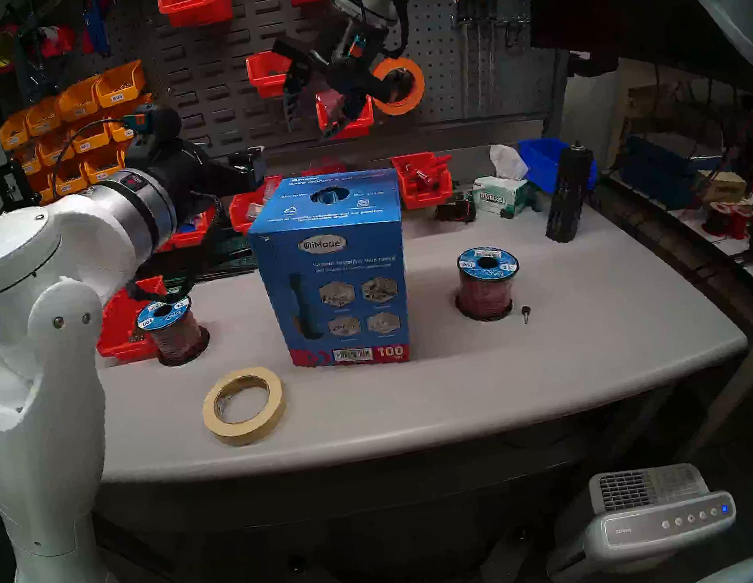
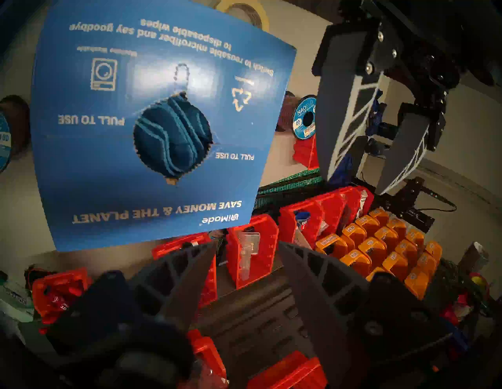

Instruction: Take out a shop towel

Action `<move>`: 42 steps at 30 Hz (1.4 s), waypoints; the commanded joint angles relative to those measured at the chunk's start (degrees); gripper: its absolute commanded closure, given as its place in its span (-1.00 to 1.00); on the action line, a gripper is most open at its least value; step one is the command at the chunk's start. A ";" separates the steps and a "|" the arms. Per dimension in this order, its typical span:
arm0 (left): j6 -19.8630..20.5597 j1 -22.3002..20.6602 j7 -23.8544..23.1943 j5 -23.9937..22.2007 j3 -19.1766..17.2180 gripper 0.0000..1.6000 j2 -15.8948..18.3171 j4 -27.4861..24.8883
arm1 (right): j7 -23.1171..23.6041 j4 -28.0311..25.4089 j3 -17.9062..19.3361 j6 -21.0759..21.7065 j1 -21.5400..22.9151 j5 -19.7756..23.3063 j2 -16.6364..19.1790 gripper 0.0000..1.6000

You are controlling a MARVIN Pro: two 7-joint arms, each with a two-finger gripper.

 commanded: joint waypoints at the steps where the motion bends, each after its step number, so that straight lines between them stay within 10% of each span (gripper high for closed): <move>1: -0.12 -0.96 -0.31 -0.25 -0.69 -1.00 0.25 -1.07 | 3.13 -0.11 -0.26 0.14 3.15 1.22 1.27 -0.33; 42: -0.07 11.53 0.61 -3.97 -11.86 -1.00 1.03 -3.54 | 2.18 -2.10 -3.59 0.14 4.91 6.26 2.43 -0.33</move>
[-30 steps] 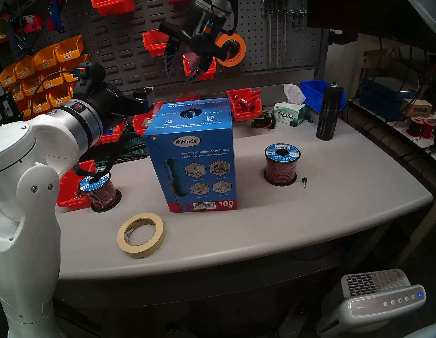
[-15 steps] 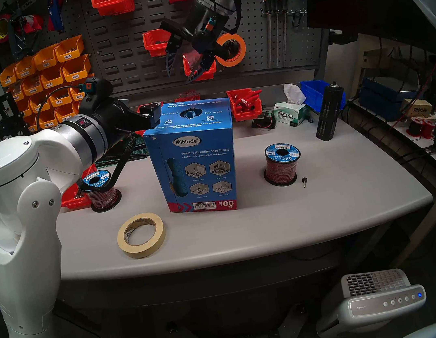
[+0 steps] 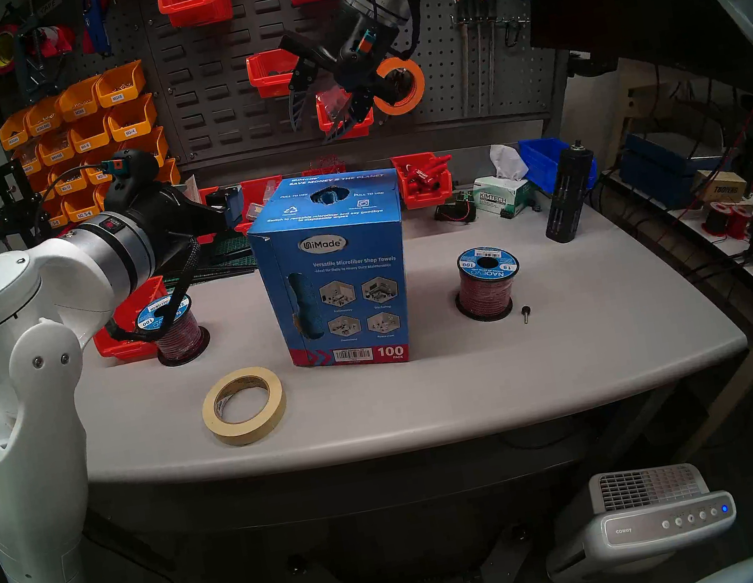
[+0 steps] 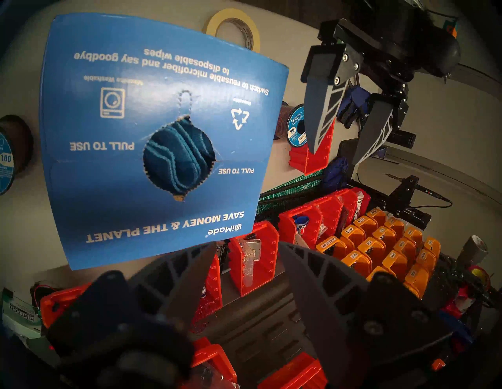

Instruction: Take out a shop towel

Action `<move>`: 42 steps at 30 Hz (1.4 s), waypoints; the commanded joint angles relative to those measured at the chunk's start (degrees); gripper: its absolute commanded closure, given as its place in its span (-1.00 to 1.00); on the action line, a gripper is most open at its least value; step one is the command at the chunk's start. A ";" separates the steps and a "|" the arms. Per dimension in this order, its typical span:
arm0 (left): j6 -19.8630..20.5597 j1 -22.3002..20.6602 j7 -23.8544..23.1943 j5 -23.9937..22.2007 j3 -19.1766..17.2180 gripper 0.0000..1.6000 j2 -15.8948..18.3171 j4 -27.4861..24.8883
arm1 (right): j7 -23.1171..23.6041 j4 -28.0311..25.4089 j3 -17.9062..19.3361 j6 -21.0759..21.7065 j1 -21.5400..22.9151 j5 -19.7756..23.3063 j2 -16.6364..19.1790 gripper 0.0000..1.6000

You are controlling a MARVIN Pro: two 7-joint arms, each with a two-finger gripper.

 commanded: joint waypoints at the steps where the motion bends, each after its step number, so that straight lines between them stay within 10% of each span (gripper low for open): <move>1: -0.10 1.02 0.05 -0.47 -3.51 -1.00 -0.15 -1.15 | 2.24 0.42 0.02 0.15 2.71 0.83 0.78 -0.33; 20: -0.10 8.34 1.07 -2.14 -12.74 -1.00 -1.26 -1.05 | 1.87 -0.25 -0.94 0.15 3.07 2.43 1.26 -0.28; 42: -0.10 18.74 -2.09 -5.51 -15.14 -1.00 -4.30 -1.15 | 2.16 -0.59 -1.85 0.15 4.01 4.60 1.74 -0.29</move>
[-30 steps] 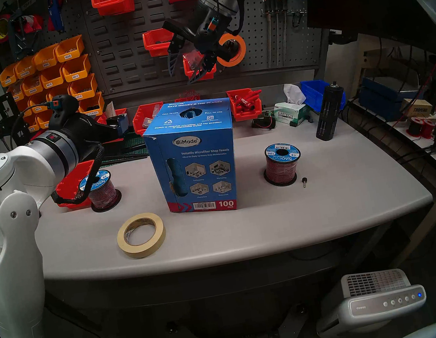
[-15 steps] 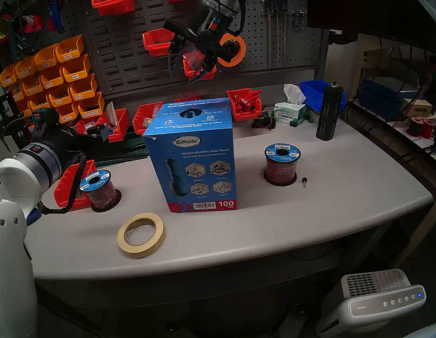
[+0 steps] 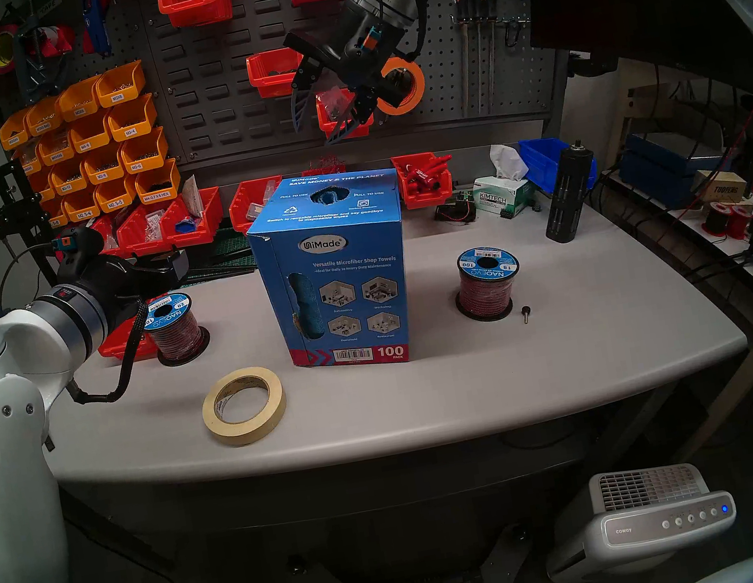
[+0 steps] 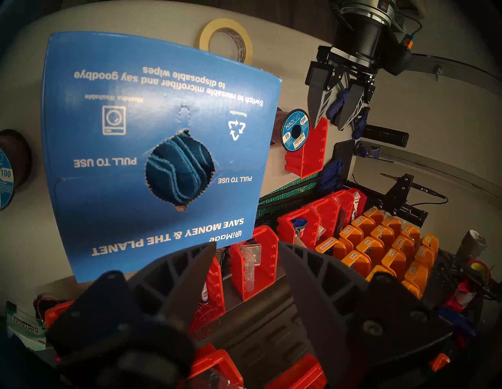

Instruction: Take out a shop towel

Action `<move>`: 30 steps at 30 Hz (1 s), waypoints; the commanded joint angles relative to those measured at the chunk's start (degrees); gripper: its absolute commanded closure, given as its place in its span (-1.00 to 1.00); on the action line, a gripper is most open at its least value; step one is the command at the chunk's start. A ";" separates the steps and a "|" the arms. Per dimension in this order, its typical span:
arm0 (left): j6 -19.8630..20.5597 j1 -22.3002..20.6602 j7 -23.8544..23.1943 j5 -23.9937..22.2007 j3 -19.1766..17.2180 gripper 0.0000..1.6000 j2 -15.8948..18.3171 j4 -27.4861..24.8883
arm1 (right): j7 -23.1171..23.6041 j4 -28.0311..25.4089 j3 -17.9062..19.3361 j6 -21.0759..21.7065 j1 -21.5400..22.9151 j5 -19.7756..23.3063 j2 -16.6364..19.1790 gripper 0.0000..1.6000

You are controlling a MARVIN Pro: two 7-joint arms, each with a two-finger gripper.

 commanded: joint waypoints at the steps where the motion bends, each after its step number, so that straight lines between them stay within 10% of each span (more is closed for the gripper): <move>1: -0.10 2.96 -1.77 -1.08 -0.89 -1.00 -0.50 -1.19 | 2.21 0.74 0.20 0.14 2.82 0.86 0.84 -0.29; 30: -0.56 11.22 -8.80 -5.11 -1.25 -1.00 -2.43 -1.19 | 2.81 0.05 -1.71 0.14 3.98 3.82 1.57 -0.32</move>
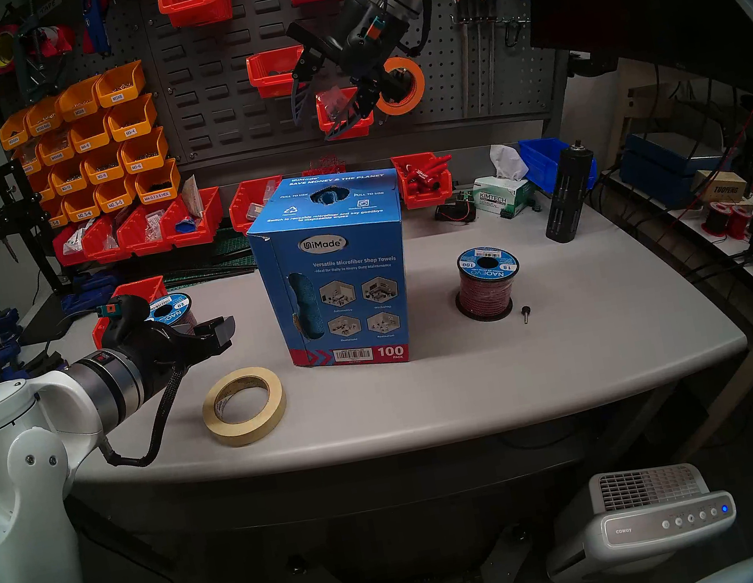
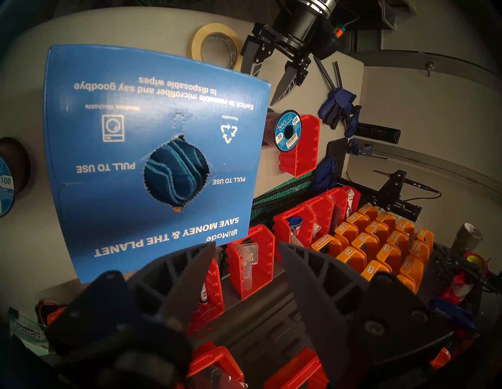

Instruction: Take out a shop towel

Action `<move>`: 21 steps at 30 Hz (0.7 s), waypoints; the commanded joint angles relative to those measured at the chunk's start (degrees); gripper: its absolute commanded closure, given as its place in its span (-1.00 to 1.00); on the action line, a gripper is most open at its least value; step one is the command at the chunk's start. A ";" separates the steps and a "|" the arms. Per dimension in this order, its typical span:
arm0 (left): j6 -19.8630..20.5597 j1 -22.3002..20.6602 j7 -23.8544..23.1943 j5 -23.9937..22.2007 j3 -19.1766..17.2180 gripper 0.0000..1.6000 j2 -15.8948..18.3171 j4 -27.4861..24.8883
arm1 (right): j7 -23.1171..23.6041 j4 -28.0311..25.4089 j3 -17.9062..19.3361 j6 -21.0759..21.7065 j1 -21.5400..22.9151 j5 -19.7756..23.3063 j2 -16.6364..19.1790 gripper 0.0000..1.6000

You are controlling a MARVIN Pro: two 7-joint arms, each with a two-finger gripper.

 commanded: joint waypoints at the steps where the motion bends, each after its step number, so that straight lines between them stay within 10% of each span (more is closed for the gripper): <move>1: -0.56 0.31 -2.09 -1.08 -0.70 -1.00 0.12 -1.20 | 2.73 0.66 -0.14 0.14 2.73 0.93 1.02 -0.31; 21: -1.42 -0.42 -6.51 -3.22 0.62 -1.00 0.64 -1.20 | 2.91 0.74 -2.22 0.14 2.92 2.59 1.96 -0.32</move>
